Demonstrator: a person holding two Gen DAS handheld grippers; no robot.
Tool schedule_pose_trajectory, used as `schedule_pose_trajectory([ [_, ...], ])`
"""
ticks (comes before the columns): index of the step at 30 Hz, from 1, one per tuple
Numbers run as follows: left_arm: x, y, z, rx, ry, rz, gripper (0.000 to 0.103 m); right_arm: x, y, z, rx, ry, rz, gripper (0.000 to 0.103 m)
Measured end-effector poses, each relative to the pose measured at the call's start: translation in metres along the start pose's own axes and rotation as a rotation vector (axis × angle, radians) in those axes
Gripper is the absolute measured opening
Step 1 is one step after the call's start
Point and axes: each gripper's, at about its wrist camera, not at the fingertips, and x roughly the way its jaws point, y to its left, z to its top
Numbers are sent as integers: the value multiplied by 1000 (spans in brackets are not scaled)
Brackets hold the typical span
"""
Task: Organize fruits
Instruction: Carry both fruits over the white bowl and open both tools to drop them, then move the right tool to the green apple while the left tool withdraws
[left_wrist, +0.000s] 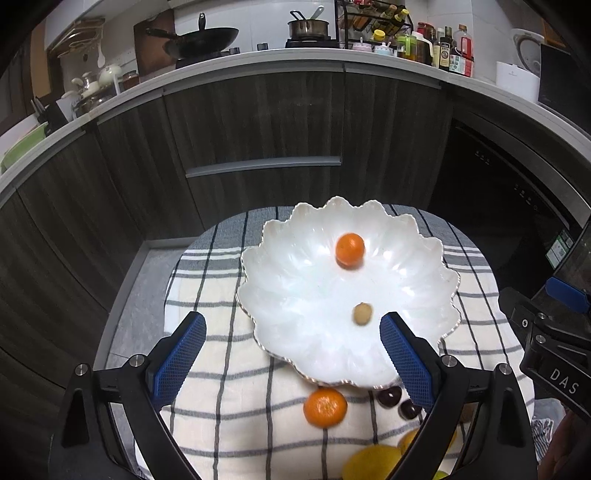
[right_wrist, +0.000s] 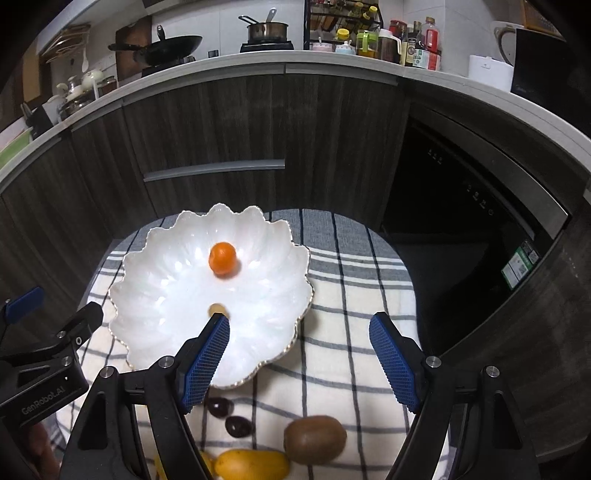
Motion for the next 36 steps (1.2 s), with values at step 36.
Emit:
schedule_pose_trajectory([
  [36, -37, -3, -109, 25, 74, 7, 96, -30, 3, -109, -38, 134, 38, 79],
])
